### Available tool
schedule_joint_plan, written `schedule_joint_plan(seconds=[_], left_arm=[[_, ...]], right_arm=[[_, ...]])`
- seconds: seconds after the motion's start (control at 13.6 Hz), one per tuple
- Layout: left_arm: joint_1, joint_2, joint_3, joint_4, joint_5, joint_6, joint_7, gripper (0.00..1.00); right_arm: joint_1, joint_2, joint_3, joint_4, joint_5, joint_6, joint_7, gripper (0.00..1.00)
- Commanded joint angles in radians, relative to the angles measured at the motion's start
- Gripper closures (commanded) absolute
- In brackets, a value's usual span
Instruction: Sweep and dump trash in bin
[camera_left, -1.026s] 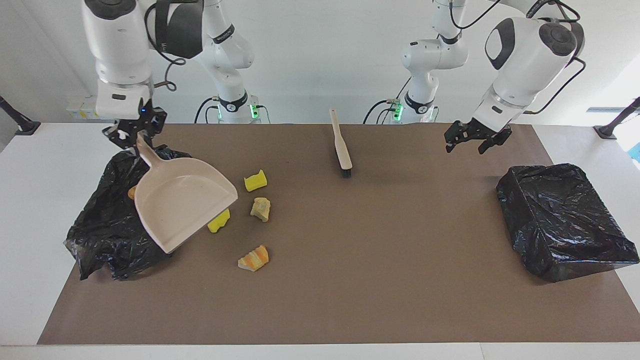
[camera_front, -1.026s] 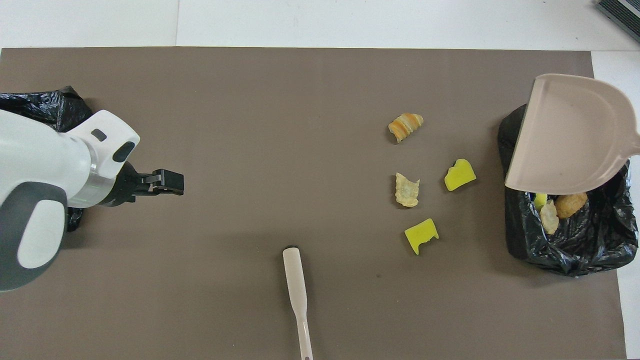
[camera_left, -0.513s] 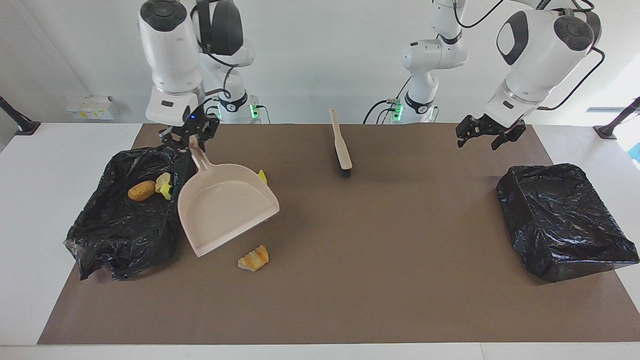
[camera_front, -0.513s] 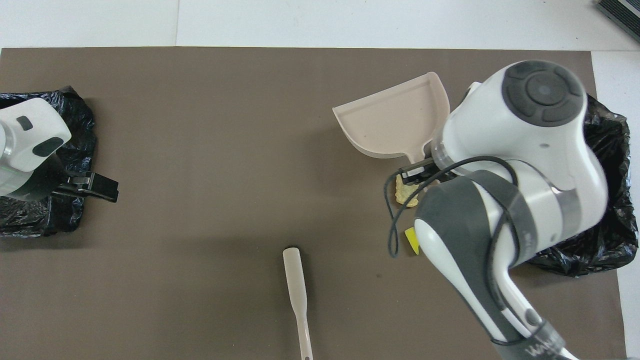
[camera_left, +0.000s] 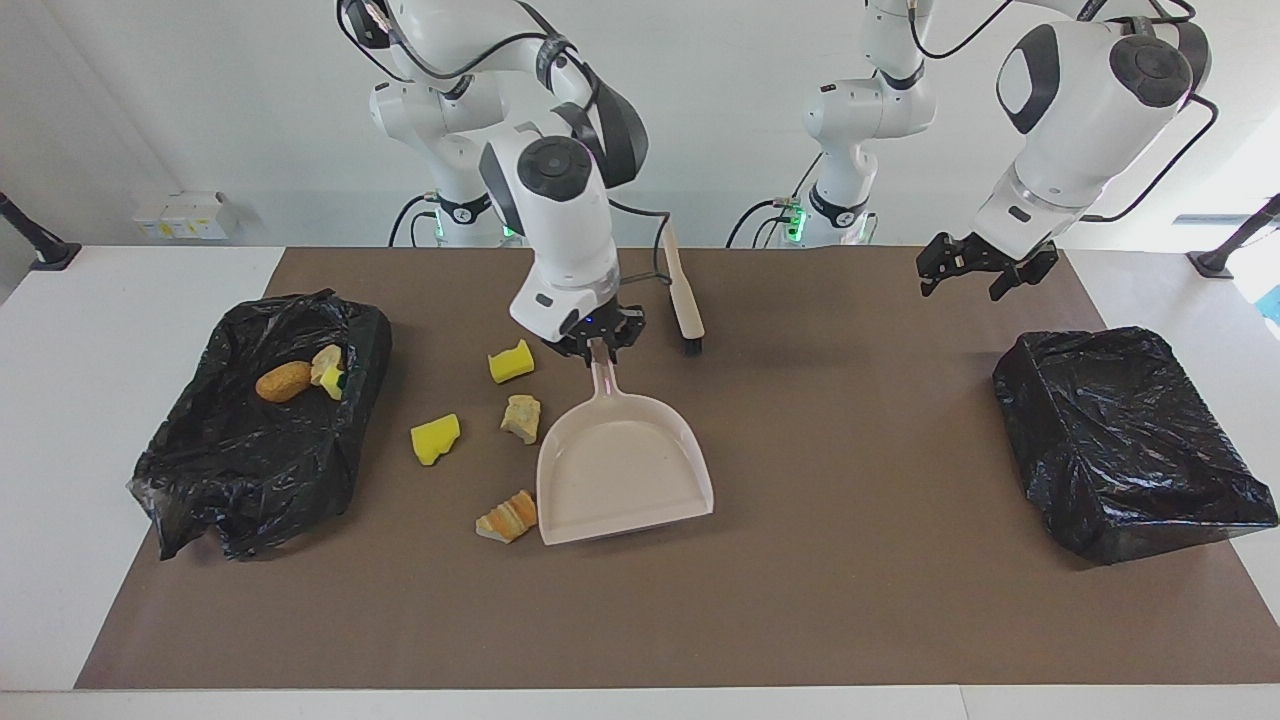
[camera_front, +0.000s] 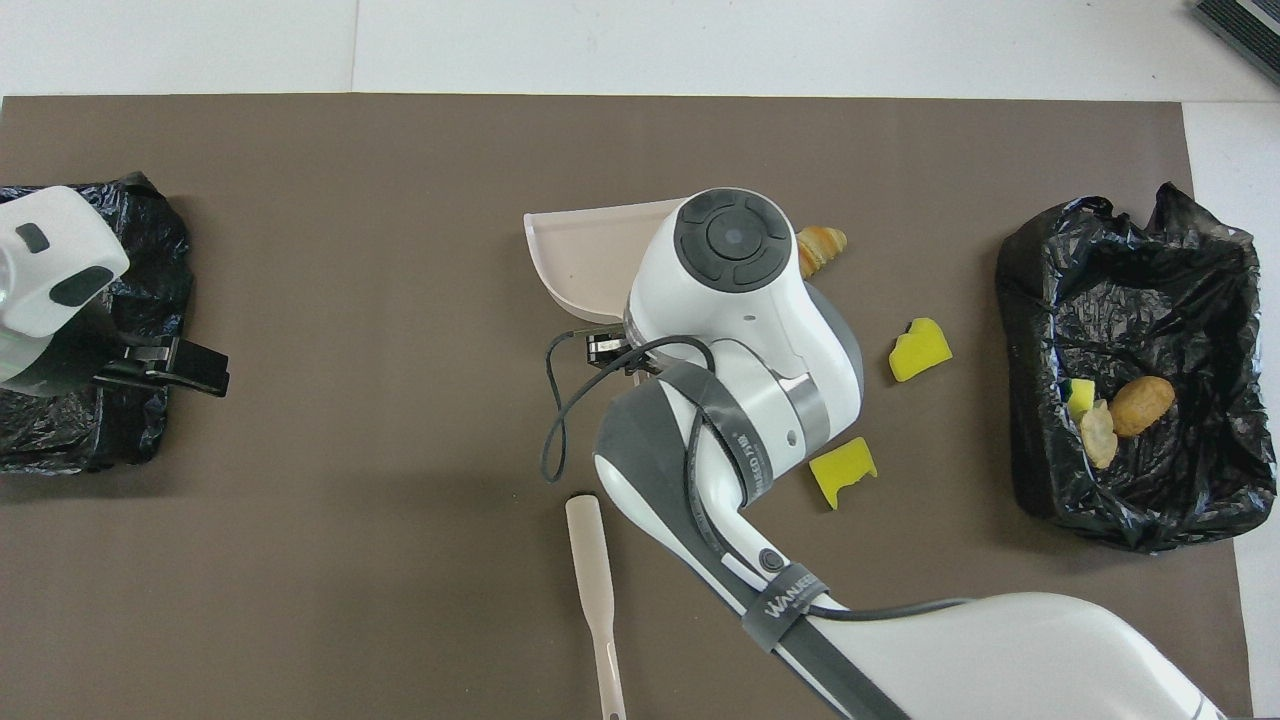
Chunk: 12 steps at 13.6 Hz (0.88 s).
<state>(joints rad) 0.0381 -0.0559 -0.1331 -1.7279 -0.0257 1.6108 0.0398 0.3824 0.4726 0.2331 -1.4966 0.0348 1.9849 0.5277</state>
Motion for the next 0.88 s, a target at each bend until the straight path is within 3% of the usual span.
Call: schedule_joint_plan(seconds=[0.0,0.44,0.51,0.59,0.66,0.81], left_arm=[[0.022,-0.044,-0.010,0.033,0.015,-0.009,0.002,0.00],[0.020,-0.033,-0.011,0.074,0.013,-0.029,0.006,0.00],[0.020,-0.028,-0.013,0.080,0.015,-0.031,0.012,0.00],[0.026,-0.021,-0.013,0.085,0.009,-0.043,0.014,0.00],[0.022,0.013,-0.014,0.112,0.009,-0.070,0.014,0.00],[0.014,0.100,-0.019,0.218,0.010,-0.120,0.014,0.00]], right_arm=[[0.010,0.043,-0.006,0.052,0.013,0.006,0.024,1.00],[0.013,0.078,-0.006,0.039,0.027,0.073,-0.008,0.98],[0.013,0.077,-0.006,0.027,0.030,0.090,-0.027,0.80],[0.009,0.077,-0.006,0.019,0.028,0.085,-0.058,0.18],[0.010,0.075,-0.006,0.019,0.028,0.084,-0.069,0.00],[0.007,0.063,-0.006,0.021,0.030,0.072,-0.072,0.00]])
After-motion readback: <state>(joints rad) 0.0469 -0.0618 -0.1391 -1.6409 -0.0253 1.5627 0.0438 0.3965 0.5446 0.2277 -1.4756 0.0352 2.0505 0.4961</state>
